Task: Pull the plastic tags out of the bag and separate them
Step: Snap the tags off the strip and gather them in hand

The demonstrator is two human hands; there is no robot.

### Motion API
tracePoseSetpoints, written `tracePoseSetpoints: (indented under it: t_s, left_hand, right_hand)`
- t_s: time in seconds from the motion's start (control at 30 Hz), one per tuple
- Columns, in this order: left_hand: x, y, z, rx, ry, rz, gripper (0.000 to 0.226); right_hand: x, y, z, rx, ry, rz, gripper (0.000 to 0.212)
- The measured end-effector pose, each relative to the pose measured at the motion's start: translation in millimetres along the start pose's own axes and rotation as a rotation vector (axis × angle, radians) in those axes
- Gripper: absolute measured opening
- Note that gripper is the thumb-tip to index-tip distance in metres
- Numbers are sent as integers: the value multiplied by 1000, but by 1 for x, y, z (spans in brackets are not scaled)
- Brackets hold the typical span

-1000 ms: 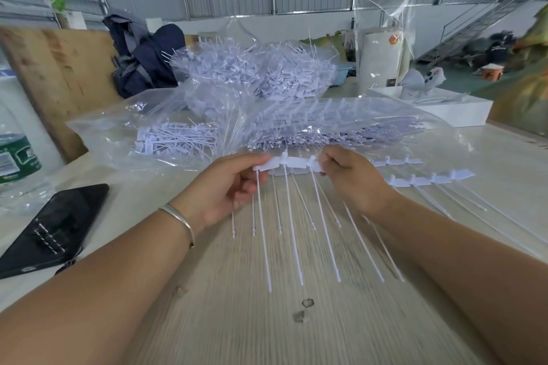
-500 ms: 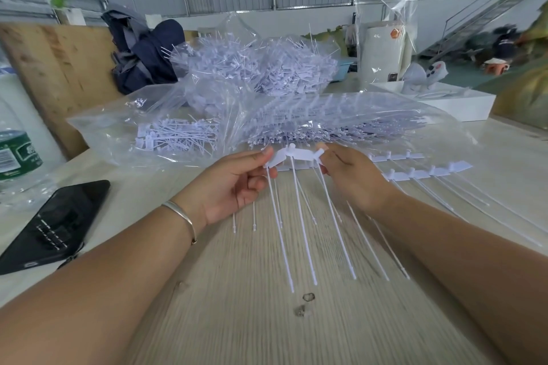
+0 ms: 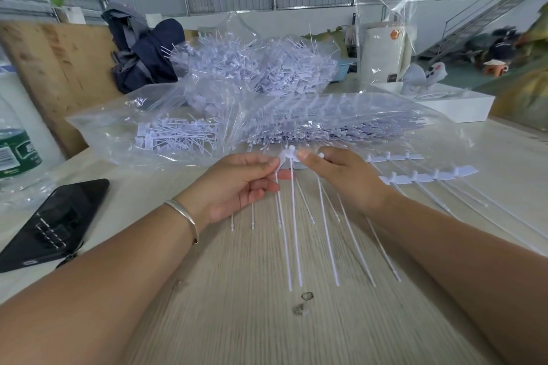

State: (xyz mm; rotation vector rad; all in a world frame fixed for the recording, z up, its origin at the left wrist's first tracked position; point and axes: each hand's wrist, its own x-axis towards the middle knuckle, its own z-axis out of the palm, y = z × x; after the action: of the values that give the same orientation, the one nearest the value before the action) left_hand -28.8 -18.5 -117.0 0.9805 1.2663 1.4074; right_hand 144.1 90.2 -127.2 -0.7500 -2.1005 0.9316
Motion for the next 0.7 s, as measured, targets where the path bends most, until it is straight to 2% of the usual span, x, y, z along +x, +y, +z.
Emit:
tracePoseSetpoints:
  t_s: [0.13,0.27,0.33,0.43,0.53,0.6,0.7]
  left_hand:
    - [-2,1,1,-1,-89,-6,29]
    - [-4,-1,7,24,-187,-6,55]
    - [-5,-3,7,50,-206,-7,61]
    - [-6,0,8,50,-226,-19,49]
    - [-5,5,8,-27,-236,-54,30]
    - [-4,7,5,-116,-189,-88,26]
    - [-1,7,0,-189,-73,-104,18]
  right_hand:
    - [-2,-6,-1,39,-111,-45,61]
    - [-5,-11,2,50,-228,-75,85]
    - [-7,-13,2,39,-250,-98,85]
    - [-8,-16,-1,57,-218,-110,77]
    - [-7,-17,-4,93,-101,-109,56]
    - [-4,-15,-8,134,-30,-104,47]
    - [-1,-10,-12,154,21,-95,47]
